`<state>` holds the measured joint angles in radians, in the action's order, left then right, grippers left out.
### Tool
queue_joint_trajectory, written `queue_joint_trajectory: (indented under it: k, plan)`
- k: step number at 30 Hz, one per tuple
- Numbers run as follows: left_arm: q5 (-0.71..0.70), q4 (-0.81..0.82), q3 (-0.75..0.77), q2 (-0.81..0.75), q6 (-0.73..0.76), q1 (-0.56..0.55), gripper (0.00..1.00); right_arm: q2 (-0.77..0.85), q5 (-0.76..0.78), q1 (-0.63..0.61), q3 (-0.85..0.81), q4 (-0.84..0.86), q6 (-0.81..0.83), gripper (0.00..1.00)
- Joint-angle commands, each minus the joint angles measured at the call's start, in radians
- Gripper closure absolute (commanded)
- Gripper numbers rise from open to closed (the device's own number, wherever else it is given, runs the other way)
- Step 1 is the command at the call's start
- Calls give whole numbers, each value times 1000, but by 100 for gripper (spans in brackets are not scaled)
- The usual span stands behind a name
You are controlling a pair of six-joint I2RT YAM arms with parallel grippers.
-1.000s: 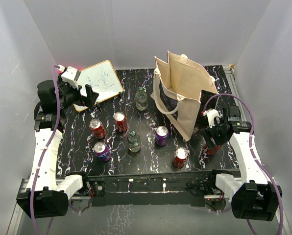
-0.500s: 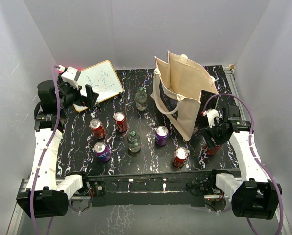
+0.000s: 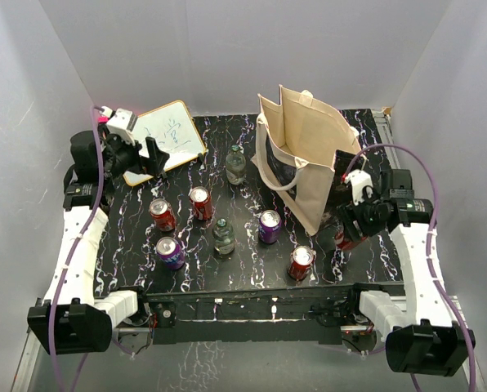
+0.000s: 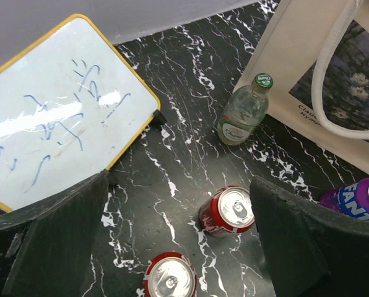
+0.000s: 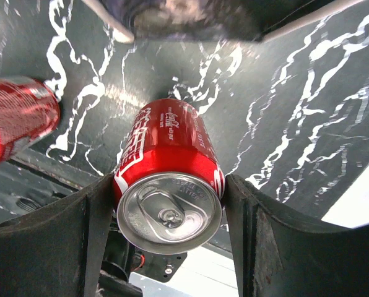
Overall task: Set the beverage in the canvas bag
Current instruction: Pick up the drink from the center of the board, then place the drink in the canvas bag.
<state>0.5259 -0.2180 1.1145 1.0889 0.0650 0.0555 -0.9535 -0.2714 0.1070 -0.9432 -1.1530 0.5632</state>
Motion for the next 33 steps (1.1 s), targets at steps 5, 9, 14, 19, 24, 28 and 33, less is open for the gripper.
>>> queue_joint_trajectory:
  k: [5,9,14,19,24,28,33]
  plan:
    - [-109,-19,84,83,-11,-190,5,50,-84,4,-308,-32,-86,92]
    - [-63,-6,133,164,-65,-244,5,55,-133,5,-412,-2,-108,92]
    - [-34,-13,263,287,-97,-323,6,16,-162,5,-590,8,-125,92]
    - [-39,-13,407,423,-161,-402,6,-16,-177,4,-737,74,-157,92]
    - [16,10,542,535,-295,-433,6,-88,-234,5,-859,153,-208,92]
    - [30,10,642,617,-363,-476,9,-179,-265,4,-939,208,-244,92]
    - [46,-8,728,687,-434,-524,13,-291,-306,5,-1022,289,-289,92]
